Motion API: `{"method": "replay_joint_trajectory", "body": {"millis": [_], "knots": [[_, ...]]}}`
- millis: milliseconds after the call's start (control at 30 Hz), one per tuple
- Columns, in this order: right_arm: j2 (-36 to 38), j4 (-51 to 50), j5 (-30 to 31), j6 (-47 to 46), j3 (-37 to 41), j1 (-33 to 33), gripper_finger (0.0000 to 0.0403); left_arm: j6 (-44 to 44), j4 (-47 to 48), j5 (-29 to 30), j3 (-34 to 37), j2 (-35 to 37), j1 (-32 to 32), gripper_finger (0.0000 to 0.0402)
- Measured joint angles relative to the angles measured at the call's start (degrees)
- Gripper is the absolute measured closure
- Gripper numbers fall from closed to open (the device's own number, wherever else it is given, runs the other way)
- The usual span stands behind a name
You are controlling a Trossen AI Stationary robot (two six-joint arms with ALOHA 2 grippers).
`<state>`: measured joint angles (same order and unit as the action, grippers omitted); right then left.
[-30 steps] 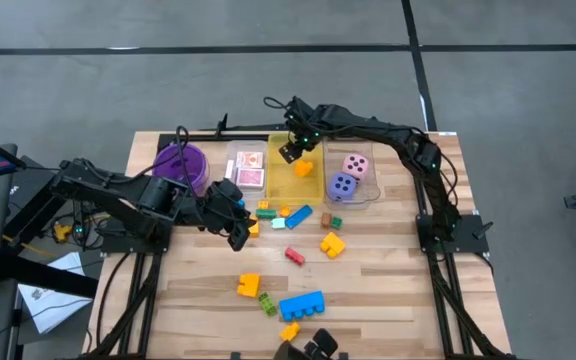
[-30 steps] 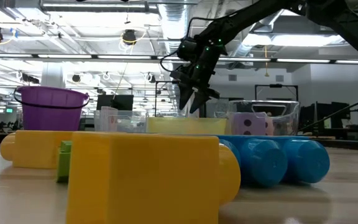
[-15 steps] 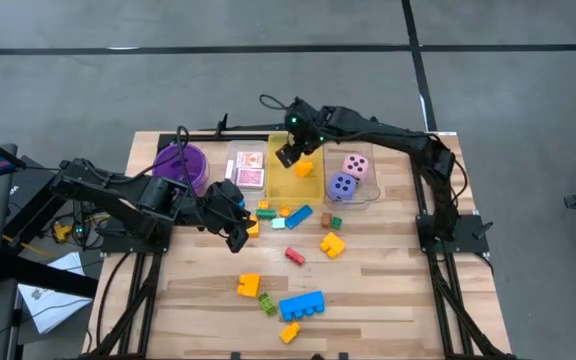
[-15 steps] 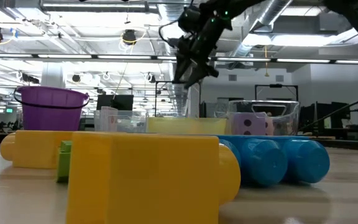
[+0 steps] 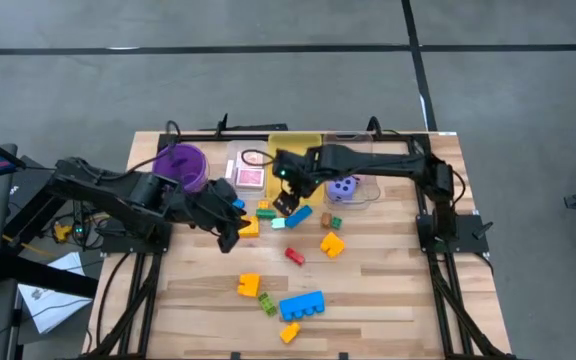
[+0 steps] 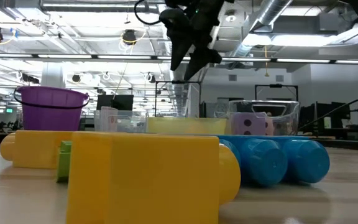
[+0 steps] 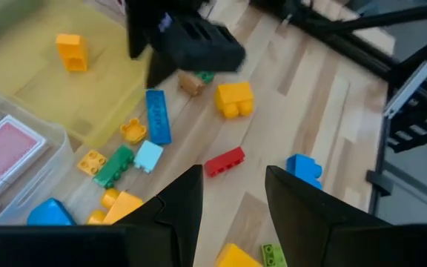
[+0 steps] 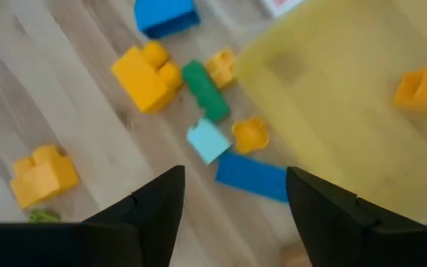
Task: Pick & Place Toys
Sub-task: Put the red gamepiece into the yellow bin
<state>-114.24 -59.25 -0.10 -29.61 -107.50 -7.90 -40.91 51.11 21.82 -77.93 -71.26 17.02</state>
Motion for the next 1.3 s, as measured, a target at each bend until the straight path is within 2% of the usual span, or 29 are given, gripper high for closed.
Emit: {"method": "replay_joint_trajectory", "body": {"millis": [300, 533, 700, 900, 1300], "knots": [[-0.43, -2.17, -1.25, -7.11, 0.00, 5.44, 0.0135, 2.55, 0.82, 0.19, 0.00, 8.36, 0.05, 0.0257], [-0.44, -1.80, -1.40, -14.30, -0.02, 9.63, 0.0132, 5.34, 0.82, 0.31, 0.00, 13.01, 0.06, 0.0257], [-2.55, -2.18, -0.70, -19.29, -0.04, 11.71, 0.0131, 7.68, 0.77, 0.39, 0.00, 13.95, 0.07, 0.0257], [-8.54, -1.08, -4.39, -22.75, -0.02, 14.04, 0.0131, 9.51, 0.97, -0.84, 0.00, 13.92, 0.07, 0.0257], [-16.05, -1.68, -4.57, -24.43, -0.02, 16.67, 0.0131, 10.59, 1.95, -2.23, 0.02, 13.90, 0.07, 0.0257]]}}
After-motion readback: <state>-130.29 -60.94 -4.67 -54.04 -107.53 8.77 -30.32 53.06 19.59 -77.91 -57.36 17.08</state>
